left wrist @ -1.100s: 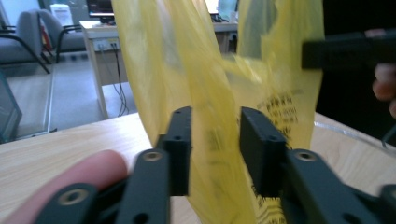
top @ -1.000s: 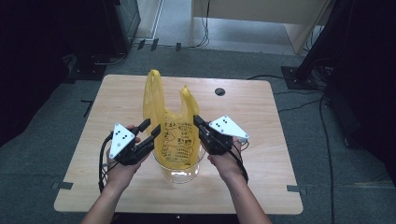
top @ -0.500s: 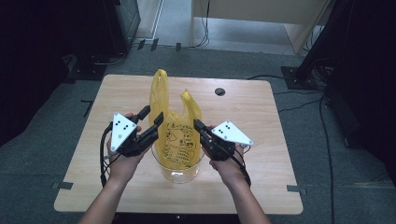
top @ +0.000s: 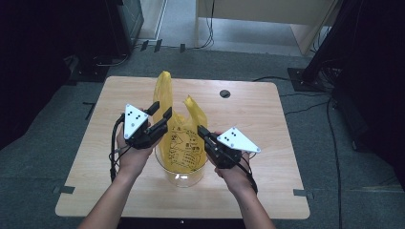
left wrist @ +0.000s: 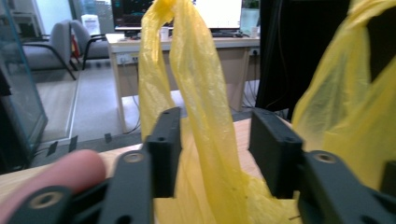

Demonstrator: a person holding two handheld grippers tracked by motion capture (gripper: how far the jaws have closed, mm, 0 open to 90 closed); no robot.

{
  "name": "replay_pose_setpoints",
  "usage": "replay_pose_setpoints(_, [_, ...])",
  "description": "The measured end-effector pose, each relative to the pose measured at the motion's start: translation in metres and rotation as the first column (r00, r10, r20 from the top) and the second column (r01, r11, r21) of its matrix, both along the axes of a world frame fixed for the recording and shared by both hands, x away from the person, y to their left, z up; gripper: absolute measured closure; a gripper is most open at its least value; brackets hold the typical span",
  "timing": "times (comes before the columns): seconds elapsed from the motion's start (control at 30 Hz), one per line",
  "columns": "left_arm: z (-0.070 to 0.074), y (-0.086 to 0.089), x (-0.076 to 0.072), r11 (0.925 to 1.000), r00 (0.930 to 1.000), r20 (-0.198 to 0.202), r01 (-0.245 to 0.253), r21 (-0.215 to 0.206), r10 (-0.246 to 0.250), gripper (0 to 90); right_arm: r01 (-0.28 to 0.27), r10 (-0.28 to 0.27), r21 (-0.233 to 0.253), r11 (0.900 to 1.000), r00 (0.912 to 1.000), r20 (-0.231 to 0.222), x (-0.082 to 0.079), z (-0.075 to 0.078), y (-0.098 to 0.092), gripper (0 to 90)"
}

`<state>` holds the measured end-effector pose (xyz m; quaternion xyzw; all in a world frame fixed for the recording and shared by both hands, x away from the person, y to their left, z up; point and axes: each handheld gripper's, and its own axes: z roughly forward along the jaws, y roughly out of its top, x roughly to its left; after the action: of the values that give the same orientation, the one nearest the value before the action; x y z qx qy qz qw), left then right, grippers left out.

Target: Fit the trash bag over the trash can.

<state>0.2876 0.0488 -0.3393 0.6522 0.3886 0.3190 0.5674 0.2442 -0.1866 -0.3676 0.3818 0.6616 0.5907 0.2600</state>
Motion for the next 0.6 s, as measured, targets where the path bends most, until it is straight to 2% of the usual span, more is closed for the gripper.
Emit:
replay_pose_setpoints(0.07, [-0.001,0.0,0.0,0.9998,0.9999,-0.007,0.013,0.013,-0.013,78.9,-0.001,0.001,0.004,1.0,1.0,-0.003,-0.001,0.0,-0.001,90.0])
replay_pose_setpoints(0.1, [-0.001,0.0,-0.001,0.9996,0.9998,-0.007,0.018,0.02,-0.018,89.6,0.001,-0.001,0.007,1.0,1.0,0.0,-0.001,0.001,-0.002,90.0])
replay_pose_setpoints(0.17, [-0.002,0.003,-0.002,0.9981,0.9983,-0.014,0.057,0.022,-0.056,90.0,0.006,-0.006,0.009,1.0,1.0,0.0,-0.002,0.001,-0.005,90.0])
replay_pose_setpoints(0.33, [-0.002,0.014,-0.011,0.9957,0.9956,-0.015,0.092,0.005,-0.092,90.0,0.029,-0.029,0.013,1.0,0.9996,-0.004,-0.005,0.0,-0.011,90.0])
replay_pose_setpoints(0.43, [-0.002,0.023,-0.023,0.9919,0.9918,-0.014,0.127,-0.005,-0.127,90.0,0.039,-0.039,0.015,0.999,0.9992,-0.006,-0.007,-0.001,-0.014,90.0])
replay_pose_setpoints(0.6, [-0.007,0.038,-0.042,0.9834,0.9831,-0.038,0.178,-0.036,-0.179,90.0,0.056,-0.056,0.007,0.998,0.9979,-0.034,-0.016,-0.005,-0.021,90.0])
